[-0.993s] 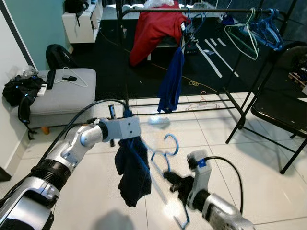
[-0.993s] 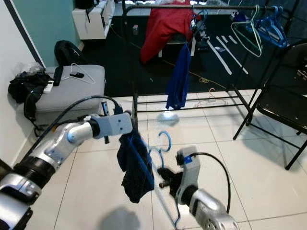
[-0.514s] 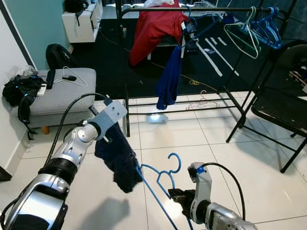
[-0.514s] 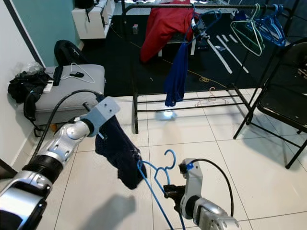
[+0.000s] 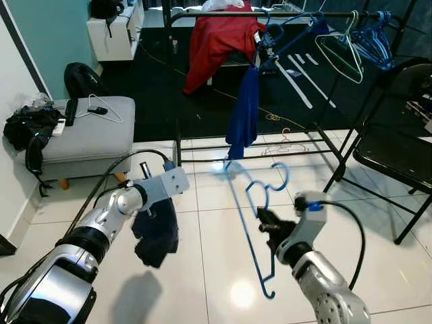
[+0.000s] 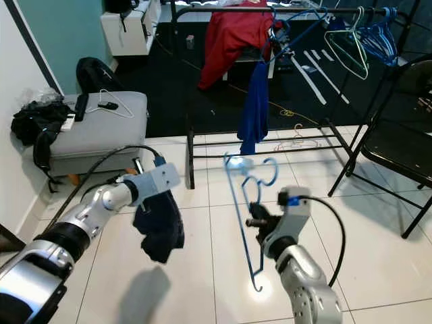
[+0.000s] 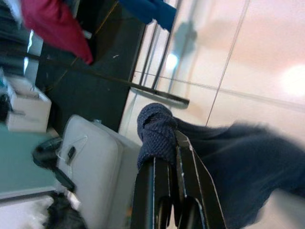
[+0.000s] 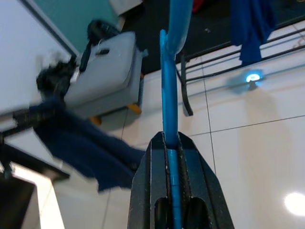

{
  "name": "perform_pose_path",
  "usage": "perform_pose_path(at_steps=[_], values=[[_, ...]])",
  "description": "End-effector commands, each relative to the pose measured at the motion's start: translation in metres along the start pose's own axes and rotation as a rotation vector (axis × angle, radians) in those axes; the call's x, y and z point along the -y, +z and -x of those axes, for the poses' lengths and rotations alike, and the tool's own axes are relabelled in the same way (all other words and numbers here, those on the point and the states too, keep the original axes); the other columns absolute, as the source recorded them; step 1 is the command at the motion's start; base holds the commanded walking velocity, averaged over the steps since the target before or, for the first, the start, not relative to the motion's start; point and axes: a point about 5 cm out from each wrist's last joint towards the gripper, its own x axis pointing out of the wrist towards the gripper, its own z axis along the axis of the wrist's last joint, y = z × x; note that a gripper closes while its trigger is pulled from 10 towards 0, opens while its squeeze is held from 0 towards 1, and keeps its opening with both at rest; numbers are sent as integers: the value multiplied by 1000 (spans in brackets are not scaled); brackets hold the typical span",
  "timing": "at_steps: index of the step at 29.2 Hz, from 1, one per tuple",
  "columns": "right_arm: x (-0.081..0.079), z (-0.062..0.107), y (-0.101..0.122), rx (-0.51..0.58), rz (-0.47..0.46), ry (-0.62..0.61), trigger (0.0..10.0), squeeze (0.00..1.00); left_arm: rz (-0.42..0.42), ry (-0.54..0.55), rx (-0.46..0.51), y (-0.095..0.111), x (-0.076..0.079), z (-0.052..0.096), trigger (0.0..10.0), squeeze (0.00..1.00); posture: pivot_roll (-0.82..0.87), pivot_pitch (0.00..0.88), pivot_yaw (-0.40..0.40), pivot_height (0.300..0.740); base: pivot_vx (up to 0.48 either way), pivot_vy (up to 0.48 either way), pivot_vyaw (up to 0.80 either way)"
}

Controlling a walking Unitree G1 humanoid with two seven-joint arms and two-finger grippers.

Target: Hang hanger

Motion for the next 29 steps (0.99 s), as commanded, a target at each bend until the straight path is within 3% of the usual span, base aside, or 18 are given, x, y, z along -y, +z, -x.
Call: perform_pose_path(at_steps=[1,3,5,8,10,12,15,18,23,24,26,27,29], values=[[-1,-1,4,21,-58,7,10000,0,-93,-33,-7,-7,7,5,10000,0,-55,57,16,740,0,0,0],[-4,-3,6,19,-102,40,10000,0,-137,-40,19,-5,9,5,10000,0,-54,57,16,740,0,0,0],[-11,-6,1,-48,-232,132,10000,0,-173,-33,98,5,11,6,10000,0,-54,59,17,740,0,0,0],[-11,-6,1,-48,-232,132,10000,0,-173,-33,98,5,11,6,10000,0,-54,59,17,740,0,0,0],[-21,-4,-9,-158,-359,243,10000,0,-209,-39,186,14,15,8,10000,0,-51,71,5,740,0,0,0],[-21,-4,-9,-158,-359,243,10000,0,-209,-39,186,14,15,8,10000,0,-51,71,5,740,0,0,0],[-29,-2,-13,-223,-469,305,10000,0,-251,-70,221,14,20,9,10000,0,-55,75,3,740,0,0,0],[-26,-2,-17,-275,-520,269,10000,0,-274,-84,228,12,22,10,10000,0,-54,76,0,740,0,0,0],[-21,-3,-20,-303,-489,213,10000,0,-287,-82,227,11,22,10,10000,0,-52,78,-4,740,0,0,0],[-11,-3,-27,-357,-401,144,10000,0,-302,-78,225,11,22,10,10000,0,-53,80,-4,740,0,0,0],[-11,-3,-27,-357,-401,144,10000,0,-302,-78,225,11,22,10,10000,0,-53,80,-4,740,0,0,0],[-4,-1,-34,-436,-291,111,10000,0,-316,-73,229,12,21,10,10000,0,-54,80,-1,740,0,0,0],[-4,-1,-34,-436,-291,111,10000,0,-316,-73,229,12,21,10,10000,0,-54,80,-1,740,0,0,0]])
